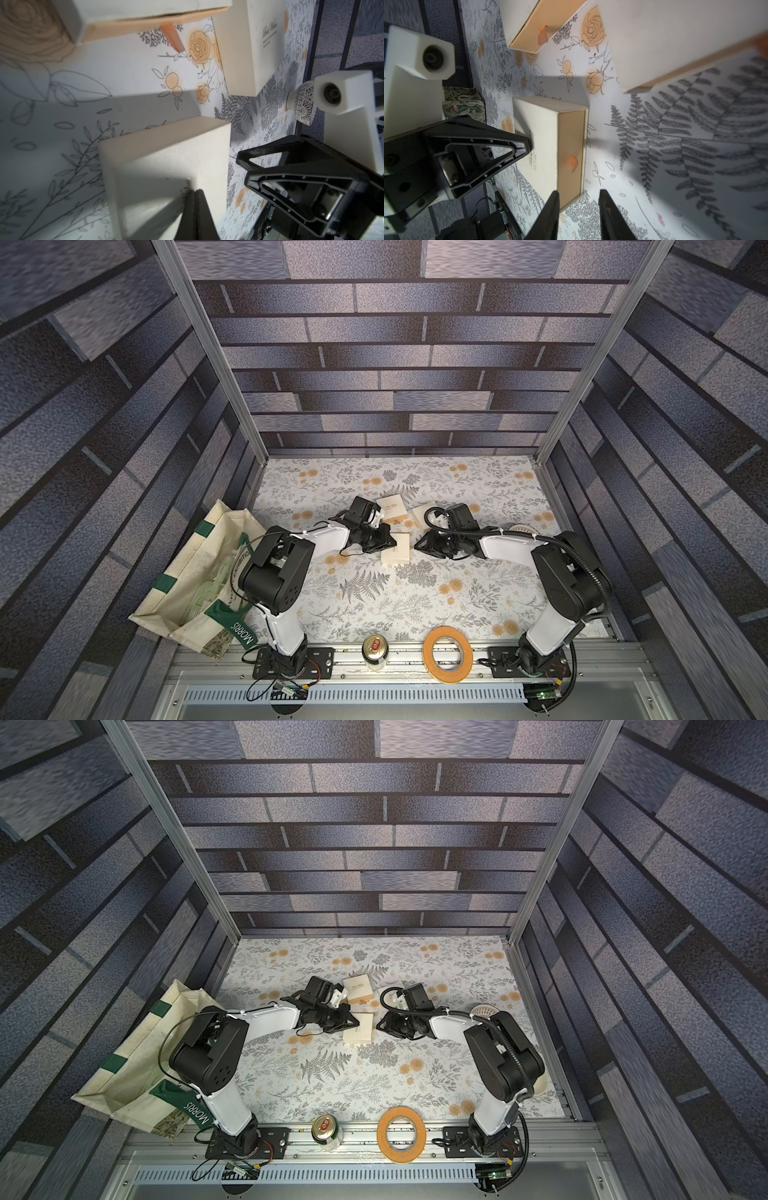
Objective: Take out the earrings from the drawer-style jewelry box
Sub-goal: Open the drawer in the jewelry box.
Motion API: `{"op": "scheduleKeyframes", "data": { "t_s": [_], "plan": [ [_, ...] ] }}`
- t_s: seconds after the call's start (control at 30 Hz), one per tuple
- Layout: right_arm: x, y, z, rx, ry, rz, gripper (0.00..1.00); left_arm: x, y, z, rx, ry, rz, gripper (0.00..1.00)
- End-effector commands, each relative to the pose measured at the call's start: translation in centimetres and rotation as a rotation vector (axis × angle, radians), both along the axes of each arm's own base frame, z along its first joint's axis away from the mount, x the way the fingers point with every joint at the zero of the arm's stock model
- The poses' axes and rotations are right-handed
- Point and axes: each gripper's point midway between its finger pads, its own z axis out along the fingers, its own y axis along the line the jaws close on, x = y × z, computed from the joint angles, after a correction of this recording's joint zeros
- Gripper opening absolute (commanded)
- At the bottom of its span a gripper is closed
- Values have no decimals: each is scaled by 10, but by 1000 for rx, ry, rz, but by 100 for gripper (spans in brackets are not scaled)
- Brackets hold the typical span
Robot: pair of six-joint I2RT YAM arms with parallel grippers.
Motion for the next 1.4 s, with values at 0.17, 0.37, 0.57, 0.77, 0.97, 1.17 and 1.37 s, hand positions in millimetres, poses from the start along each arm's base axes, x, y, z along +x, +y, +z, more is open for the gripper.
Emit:
{"op": "scheduleKeyframes", "data": {
  "t_s": [0.17, 0.37, 0.57, 0.77, 0.97, 1.17, 1.37],
  "plan": [
    [5, 6, -1, 2, 1, -3, 29, -12, 3, -11, 30, 45, -15, 0],
    [6, 8, 0, 6, -5, 1, 27, -12, 3, -11, 30, 48, -16, 0],
    [6, 11, 0, 12, -2, 7, 27, -13, 3, -13, 31, 50, -16, 0],
    [7, 14, -1, 13, 3, 12, 27, -12, 2, -12, 25, 50, -11, 0],
    [7, 15, -2, 11, 2, 16, 26, -12, 1, -13, 21, 54, -16, 0],
    [8, 16, -2, 12, 1, 17, 24, -12, 0, -13, 19, 54, -18, 0],
    [9, 18, -2, 15, -1, 20, 23, -12, 0, -15, 20, 59, -15, 0]
  ]
}}
